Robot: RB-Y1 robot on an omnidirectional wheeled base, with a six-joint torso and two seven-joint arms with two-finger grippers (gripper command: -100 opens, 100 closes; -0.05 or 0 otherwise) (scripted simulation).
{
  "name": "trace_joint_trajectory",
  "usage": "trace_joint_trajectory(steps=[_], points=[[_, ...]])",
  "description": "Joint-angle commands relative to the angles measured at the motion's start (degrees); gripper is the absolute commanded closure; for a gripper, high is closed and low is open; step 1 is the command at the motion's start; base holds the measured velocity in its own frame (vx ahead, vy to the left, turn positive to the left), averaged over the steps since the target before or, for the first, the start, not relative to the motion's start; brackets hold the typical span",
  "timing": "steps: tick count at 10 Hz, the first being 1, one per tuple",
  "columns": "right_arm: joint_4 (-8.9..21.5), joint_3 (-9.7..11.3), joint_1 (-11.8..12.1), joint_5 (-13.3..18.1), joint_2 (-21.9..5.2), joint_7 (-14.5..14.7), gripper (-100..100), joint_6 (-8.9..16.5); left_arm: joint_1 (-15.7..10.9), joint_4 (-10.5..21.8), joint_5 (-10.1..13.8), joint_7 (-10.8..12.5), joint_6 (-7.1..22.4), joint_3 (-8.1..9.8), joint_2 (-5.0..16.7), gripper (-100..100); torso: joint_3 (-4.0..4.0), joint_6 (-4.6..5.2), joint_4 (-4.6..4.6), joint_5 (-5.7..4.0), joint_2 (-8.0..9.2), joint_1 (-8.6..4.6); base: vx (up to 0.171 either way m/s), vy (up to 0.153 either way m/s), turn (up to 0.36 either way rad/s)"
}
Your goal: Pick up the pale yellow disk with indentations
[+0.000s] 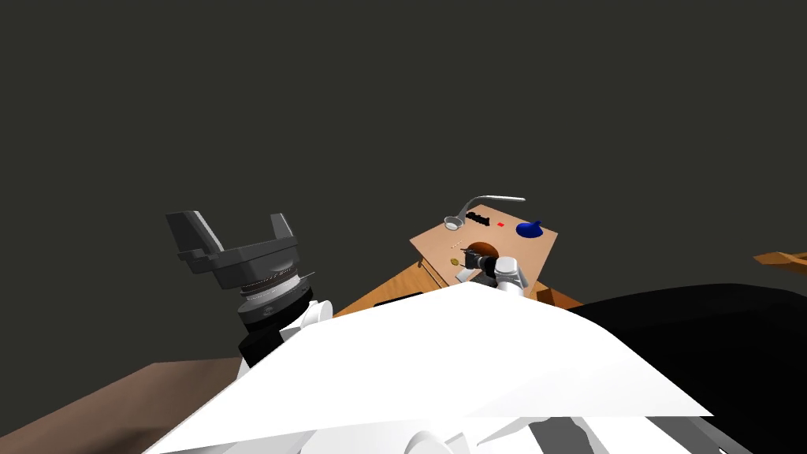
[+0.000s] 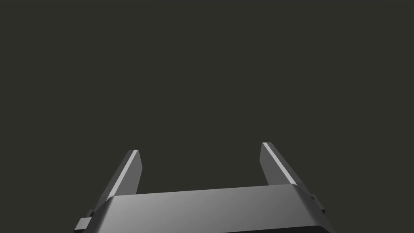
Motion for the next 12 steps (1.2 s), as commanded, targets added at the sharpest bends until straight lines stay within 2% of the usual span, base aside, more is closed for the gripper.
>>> trace_joint_trajectory(steps=[1,3,4,5,7,8,10,11,12], points=[[2.5,-0.9,-1.1,2.9,-0.5,1.5,-100,-0.9,0.0,0.0,0.0,0.0,0.0,0.0,0.0,0,0.0,0.0,0.0,0.0,0.0,0.0,0.041,-0.007,0.152],[2.5,-0.9,-1.1,6.4,-0.5,1.5,-100,-0.9,0.0,0.0,0.0,0.0,0.0,0.0,0.0,0,-0.04,-0.01,-0.01,0.0,-0.07,-0.02,0.032,-0.015,0.036],[2.5,-0.9,-1.1,7.1,-0.5,1.5,-100,-0.9,0.0,0.0,0.0,0.0,0.0,0.0,0.0,0,-0.01,0.01,0.0,0.0,-0.01,-0.01,0.003,-0.004,-0.014],[4.4,-1.5,-2.0,9.2,-0.7,2.8,-100,-1.7,0.0,0.0,0.0,0.0,0.0,0.0,0.0,0,0.03,0.0,0.01,0.0,0.06,0.02,0.031,-0.007,0.137],[4.4,-1.5,-2.0,12.5,-0.7,2.8,-100,-1.7,0.0,0.0,0.0,0.0,0.0,0.0,0.0,0,-0.03,-0.01,-0.01,0.0,-0.07,-0.01,0.034,-0.013,0.047],[6.2,-2.1,-2.8,14.3,-0.9,4.0,-100,-2.3,0.0,0.0,0.0,0.0,0.0,0.0,0.0,0,-0.01,0.01,-0.01,0.0,-0.01,0.01,0.042,-0.006,0.12],[6.2,-2.1,-2.8,17.6,-0.9,4.0,-100,-2.3,0.0,0.0,0.0,0.0,0.0,0.0,0.0,0,-0.04,0.0,-0.01,0.0,-0.06,0.0,0.031,-0.014,0.041],[8.0,-2.5,-3.5,19.5,-1.2,5.1,-100,-2.9,0.0,0.0,0.0,0.0,0.0,0.0,0.0,0,0.0,0.01,0.0,0.0,0.0,0.0,0.035,-0.009,0.129],[8.0,-2.5,-3.5,21.2,-1.2,5.1,-100,-2.9,0.0,0.0,0.0,0.0,0.0,0.0,0.0,0,-0.02,-0.03,0.0,0.0,-0.04,0.02,0.043,-0.014,0.068]])
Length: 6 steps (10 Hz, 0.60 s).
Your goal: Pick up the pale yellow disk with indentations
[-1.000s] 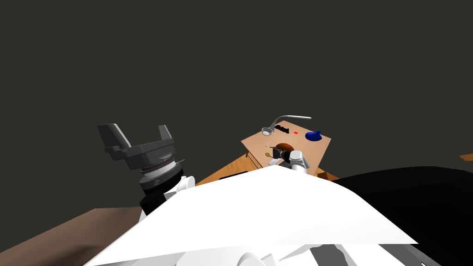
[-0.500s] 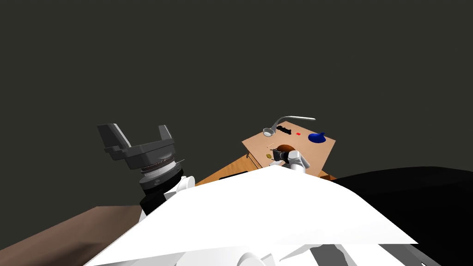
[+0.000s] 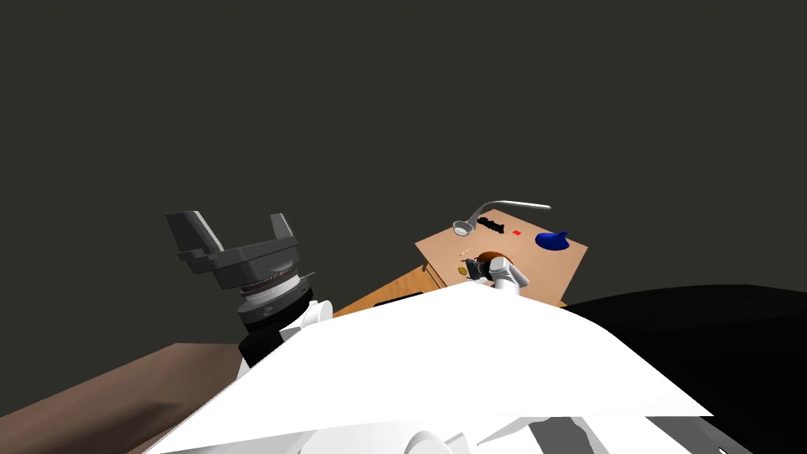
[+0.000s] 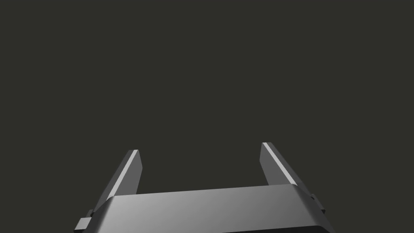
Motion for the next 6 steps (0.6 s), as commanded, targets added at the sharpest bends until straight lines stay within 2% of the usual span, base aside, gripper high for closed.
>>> trace_joint_trajectory(steps=[1,2,4,5,6], points=[[0.4,0.0,-0.1,2.4,0.1,0.3,-100,0.2,0.0,0.0,0.0,0.0,0.0,0.0,0.0,0,0.0,0.0,0.0,0.0,0.0,0.0,0.022,-0.008,-0.012],[2.0,-0.3,-0.8,4.4,-0.1,1.3,-100,-0.3,0.0,0.0,0.0,0.0,0.0,0.0,0.0,0,0.03,0.01,0.01,0.0,0.05,0.02,0.037,-0.011,0.102],[2.0,-0.3,-0.8,7.0,-0.1,1.3,-100,-0.3,0.0,0.0,0.0,0.0,0.0,0.0,0.0,0,0.0,0.0,0.0,0.0,0.01,0.0,0.03,-0.012,0.036],[3.5,-0.5,-1.4,9.0,-0.3,2.2,-100,-0.8,0.0,0.0,0.0,0.0,0.0,0.0,0.0,0,0.03,0.01,0.01,0.0,0.06,0.02,0.045,-0.017,0.078],[3.5,-0.5,-1.4,10.8,-0.3,2.2,-100,-0.8,0.0,0.0,0.0,0.0,0.0,0.0,0.0,0,0.0,-0.02,0.01,0.0,0.0,0.0,0.045,-0.017,0.061]])
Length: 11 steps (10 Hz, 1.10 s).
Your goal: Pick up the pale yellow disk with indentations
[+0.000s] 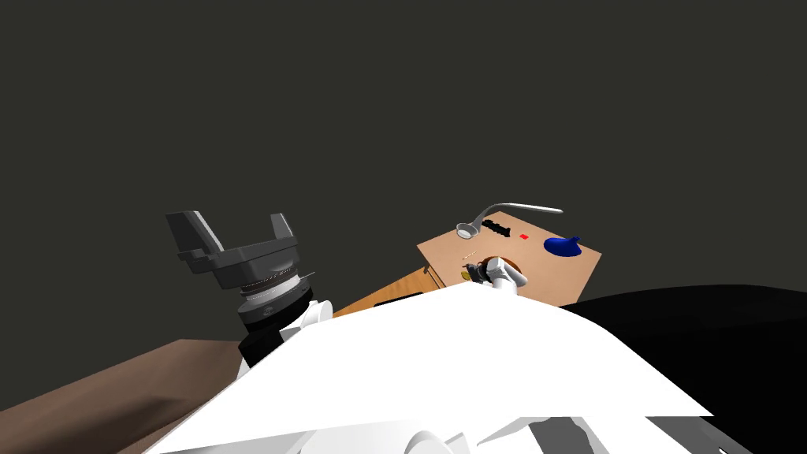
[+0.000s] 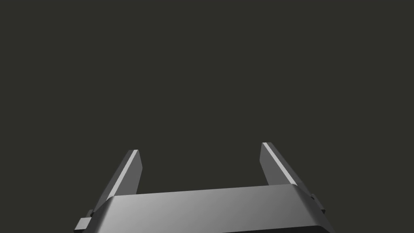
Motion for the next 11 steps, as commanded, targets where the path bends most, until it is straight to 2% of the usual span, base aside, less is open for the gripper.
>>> trace_joint_trajectory(steps=[1,3,4,8,9,11], points=[[2.1,-0.2,-0.7,2.9,-0.4,1.0,-100,-0.2,0.0,0.0,0.0,0.0,0.0,0.0,0.0,0,0.0,0.0,0.0,0.0,0.0,0.0,0.056,-0.014,0.105],[2.1,-0.2,-0.7,5.3,-0.4,1.0,-100,-0.2,0.0,0.0,0.0,0.0,0.0,0.0,0.0,0,-0.01,0.01,0.0,0.0,-0.01,0.01,0.028,-0.013,0.027],[3.3,-0.3,-1.2,7.5,-0.6,1.7,-100,-0.5,0.0,0.0,0.0,0.0,0.0,0.0,0.0,0,0.04,0.01,0.01,0.0,0.08,0.02,0.021,-0.012,0.091],[5.2,-0.3,-1.9,13.7,-0.8,2.8,-100,-1.0,0.0,0.0,0.0,0.0,0.0,0.0,0.0,0,0.01,0.01,0.0,0.0,0.02,0.01,0.038,-0.019,0.049],[5.2,-0.3,-1.9,14.3,-0.8,2.8,-100,-1.0,0.0,0.0,0.0,0.0,0.0,0.0,0.0,0,0.01,0.0,0.01,0.0,0.02,0.0,0.03,-0.015,0.031],[6.4,-0.2,-2.4,18.0,-0.9,3.4,-100,-1.3,0.0,0.0,0.0,0.0,0.0,0.0,0.0,0,0.03,0.0,0.01,0.0,0.05,0.02,0.037,-0.016,0.058]])
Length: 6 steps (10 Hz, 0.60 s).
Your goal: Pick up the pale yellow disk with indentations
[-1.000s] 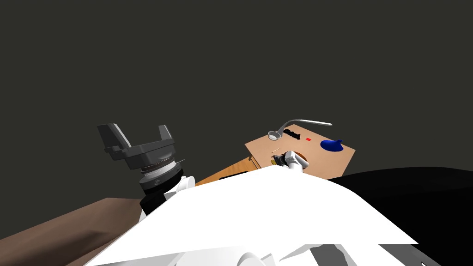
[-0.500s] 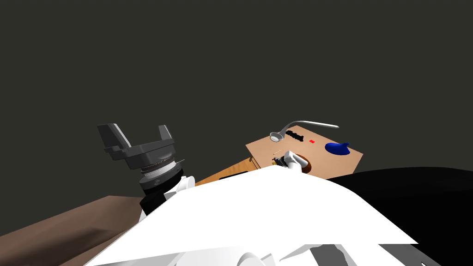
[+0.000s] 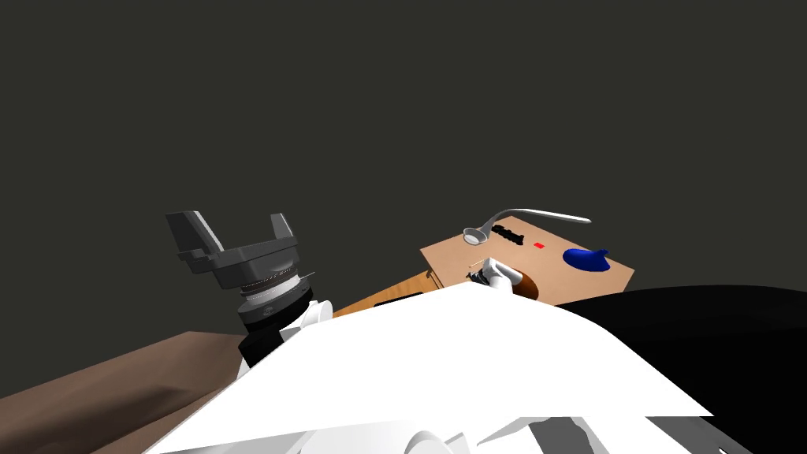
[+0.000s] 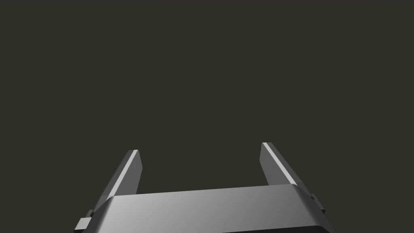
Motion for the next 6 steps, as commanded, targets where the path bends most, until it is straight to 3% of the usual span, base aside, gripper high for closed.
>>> trace_joint_trajectory(steps=[1,2,3,4,6], points=[[0.7,0.0,-0.2,2.1,0.0,0.4,-100,-0.3,0.0,0.0,0.0,0.0,0.0,0.0,0.0,0,0.0,0.0,0.0,0.0,0.0,0.0,0.041,-0.02,0.04],[0.1,0.0,-0.1,1.3,0.0,0.3,-100,-0.4,0.0,0.0,0.0,0.0,0.0,0.0,0.0,0,0.0,0.01,0.0,0.0,0.0,-0.01,0.017,-0.009,0.007],[0.1,0.0,-0.1,1.4,0.0,0.3,0,-0.5,0.0,0.0,0.0,0.0,0.0,0.0,0.0,0,0.03,0.01,0.01,0.0,0.07,0.03,0.0,0.0,0.0],[1.0,0.9,1.0,0.6,0.6,-0.1,-100,1.5,0.0,0.0,0.0,0.0,0.0,0.0,0.0,0,0.07,0.01,0.02,0.01,0.12,0.06,0.02,-0.027,0.024],[1.7,1.5,1.8,-0.1,1.0,-0.4,-100,3.0,0.0,0.0,0.0,0.0,0.0,0.0,0.0,0,0.05,0.01,0.01,-0.02,0.09,-0.05,0.022,-0.035,0.016]])
